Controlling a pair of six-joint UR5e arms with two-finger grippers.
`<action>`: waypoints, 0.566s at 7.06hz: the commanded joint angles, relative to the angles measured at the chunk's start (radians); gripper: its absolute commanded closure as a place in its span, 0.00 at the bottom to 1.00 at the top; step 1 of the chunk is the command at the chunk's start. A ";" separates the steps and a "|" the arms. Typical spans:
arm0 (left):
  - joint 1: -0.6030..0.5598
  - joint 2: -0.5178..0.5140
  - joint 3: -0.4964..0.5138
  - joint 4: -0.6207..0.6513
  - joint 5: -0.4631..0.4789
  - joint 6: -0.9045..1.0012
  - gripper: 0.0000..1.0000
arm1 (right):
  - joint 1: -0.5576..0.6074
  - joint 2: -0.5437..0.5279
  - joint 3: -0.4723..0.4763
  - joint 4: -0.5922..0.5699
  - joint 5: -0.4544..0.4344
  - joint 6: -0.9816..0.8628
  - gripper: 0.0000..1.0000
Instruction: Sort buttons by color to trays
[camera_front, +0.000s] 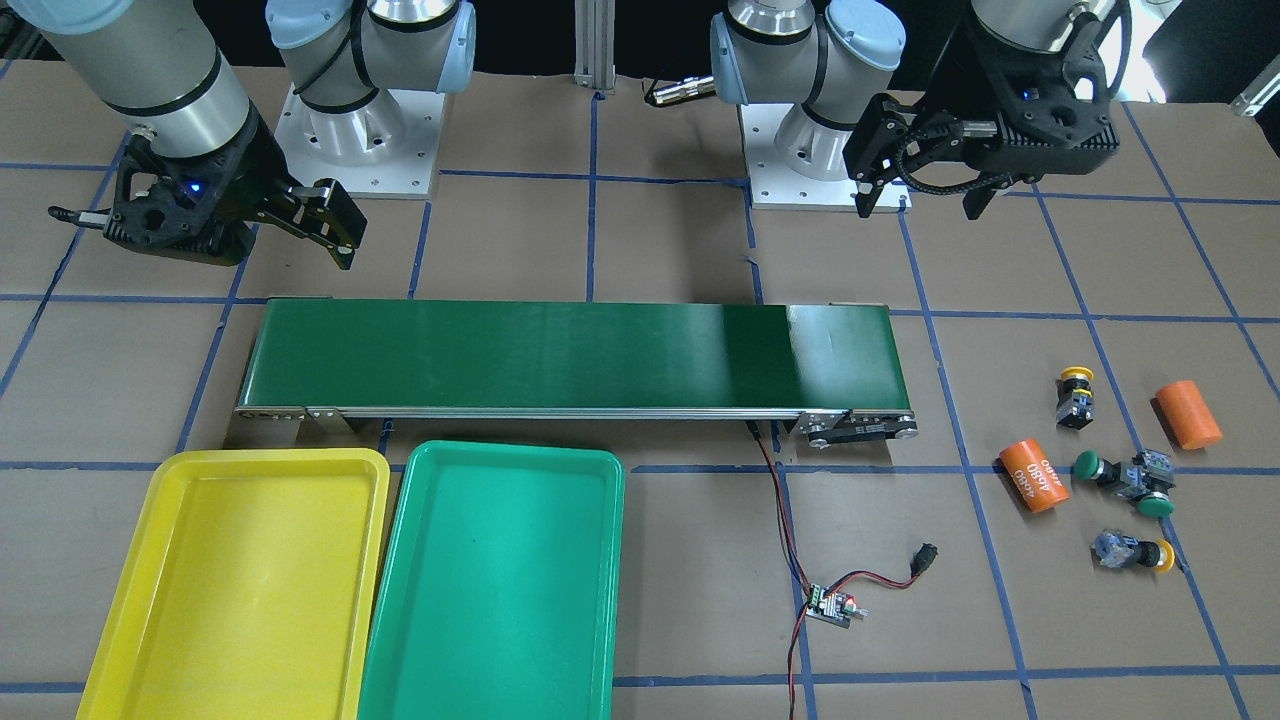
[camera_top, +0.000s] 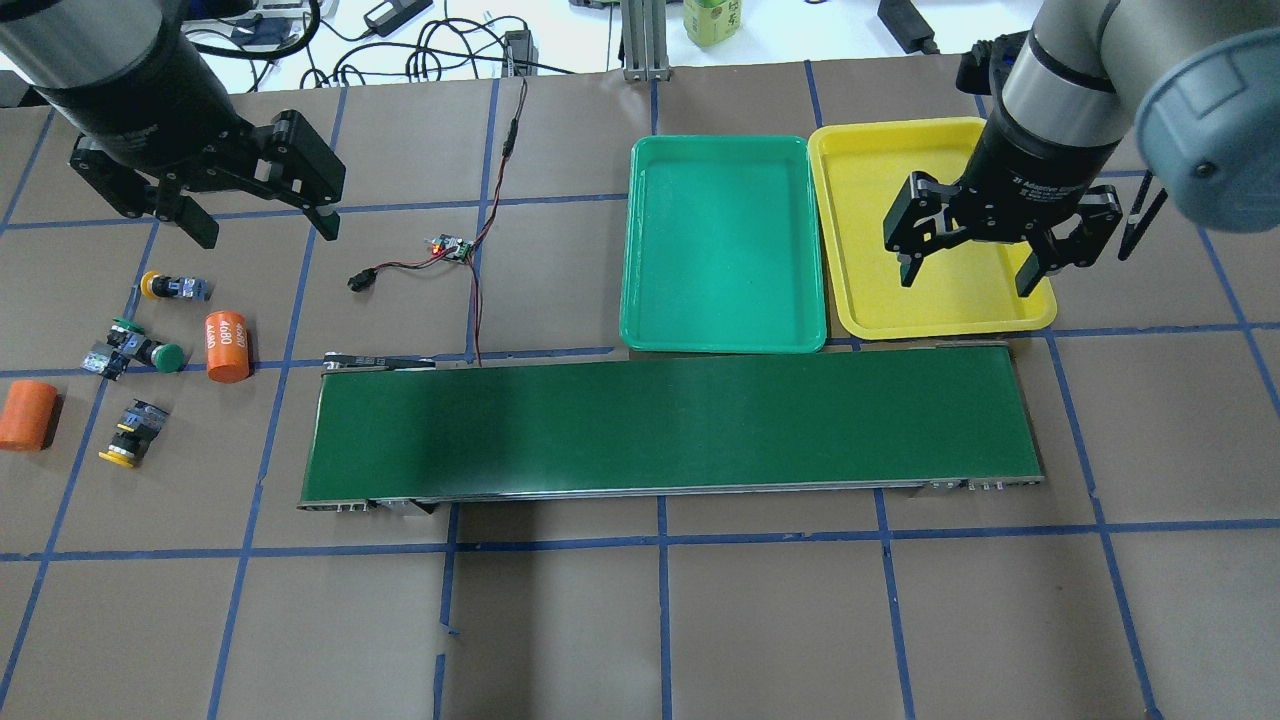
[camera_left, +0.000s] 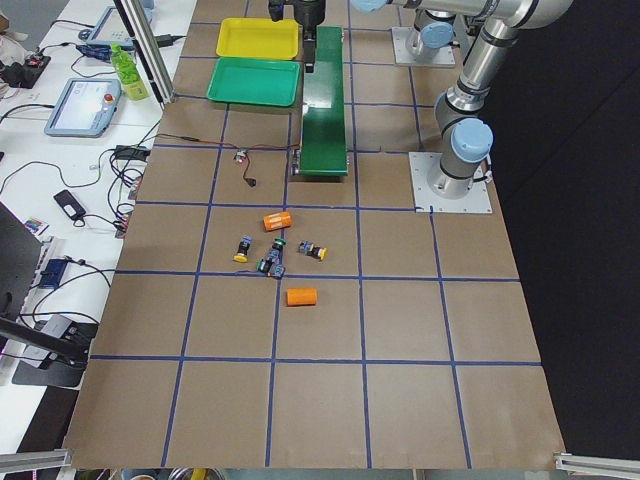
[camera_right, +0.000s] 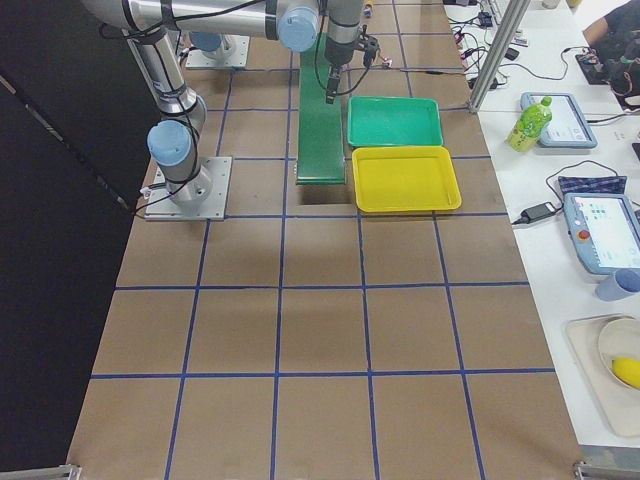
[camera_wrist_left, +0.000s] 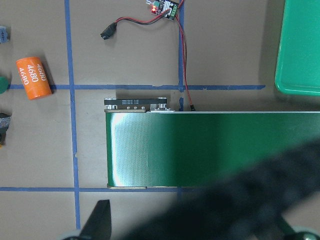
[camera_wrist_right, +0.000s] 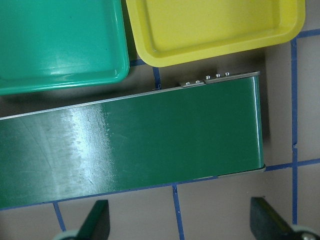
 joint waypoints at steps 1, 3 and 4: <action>-0.001 0.006 -0.021 0.005 0.002 0.012 0.00 | 0.000 0.000 -0.001 0.000 0.001 0.001 0.00; 0.068 -0.059 -0.037 0.023 0.016 0.082 0.00 | 0.000 0.000 0.001 0.001 -0.001 0.001 0.00; 0.149 -0.143 -0.064 0.137 0.015 0.109 0.00 | 0.000 0.000 0.001 0.000 0.001 -0.001 0.00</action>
